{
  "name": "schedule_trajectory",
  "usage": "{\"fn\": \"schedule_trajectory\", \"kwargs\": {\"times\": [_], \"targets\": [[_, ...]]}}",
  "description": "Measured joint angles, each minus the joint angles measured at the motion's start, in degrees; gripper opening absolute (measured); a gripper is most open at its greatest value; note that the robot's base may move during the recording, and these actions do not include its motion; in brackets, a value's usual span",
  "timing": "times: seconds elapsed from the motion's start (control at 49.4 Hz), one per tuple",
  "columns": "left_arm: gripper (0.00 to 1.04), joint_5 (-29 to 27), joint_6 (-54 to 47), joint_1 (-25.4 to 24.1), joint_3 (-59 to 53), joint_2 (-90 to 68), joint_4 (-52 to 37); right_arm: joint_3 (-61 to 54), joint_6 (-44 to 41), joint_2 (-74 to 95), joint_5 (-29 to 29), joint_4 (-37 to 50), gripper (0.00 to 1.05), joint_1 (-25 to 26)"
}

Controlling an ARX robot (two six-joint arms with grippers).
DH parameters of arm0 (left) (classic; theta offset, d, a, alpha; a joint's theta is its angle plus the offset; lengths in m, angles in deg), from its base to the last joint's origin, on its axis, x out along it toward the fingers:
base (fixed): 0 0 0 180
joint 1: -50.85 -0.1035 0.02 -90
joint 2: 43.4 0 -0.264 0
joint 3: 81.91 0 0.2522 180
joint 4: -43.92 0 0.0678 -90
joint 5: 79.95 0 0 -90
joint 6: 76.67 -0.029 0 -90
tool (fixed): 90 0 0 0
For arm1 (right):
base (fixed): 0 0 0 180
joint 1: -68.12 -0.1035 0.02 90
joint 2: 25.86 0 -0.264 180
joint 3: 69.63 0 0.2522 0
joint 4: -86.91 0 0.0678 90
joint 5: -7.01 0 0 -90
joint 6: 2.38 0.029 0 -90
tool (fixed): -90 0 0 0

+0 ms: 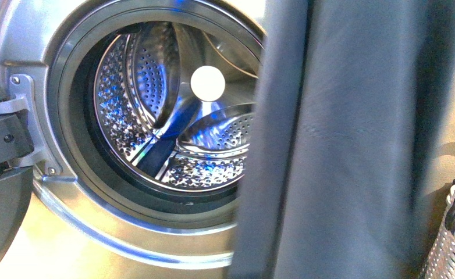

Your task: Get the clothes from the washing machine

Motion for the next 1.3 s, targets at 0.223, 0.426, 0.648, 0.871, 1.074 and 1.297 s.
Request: {"fn": "schedule_trajectory", "kwargs": {"times": [0.223, 0.426, 0.648, 0.871, 1.074, 1.297], "targets": [[0.07, -0.4, -0.1, 0.2, 2.0, -1.3, 0.9, 0.0, 0.0, 0.0, 0.0, 0.0, 0.97, 0.0], [0.07, -0.6, -0.2, 0.5, 3.0, -1.4, 1.0, 0.0, 0.0, 0.0, 0.0, 0.0, 0.97, 0.0], [0.07, -0.7, -0.1, 0.5, 3.3, -1.6, 1.0, -0.1, 12.7, 4.7, -24.5, 12.4, 0.97, 8.7], [0.07, -0.7, -0.1, 0.6, 3.4, -1.9, 1.0, 4.8, 33.2, 21.5, -45.9, 32.3, 0.97, 13.0], [0.07, -0.6, -0.1, 0.7, 3.4, -1.9, 1.0, 12.5, 28.0, 40.2, -37.4, 42.5, 0.97, 0.8], [0.07, -0.7, -0.2, 0.7, 3.4, -1.9, 1.0, 20.9, 20.0, 61.1, -31.6, 52.2, 0.97, -4.1]]}}
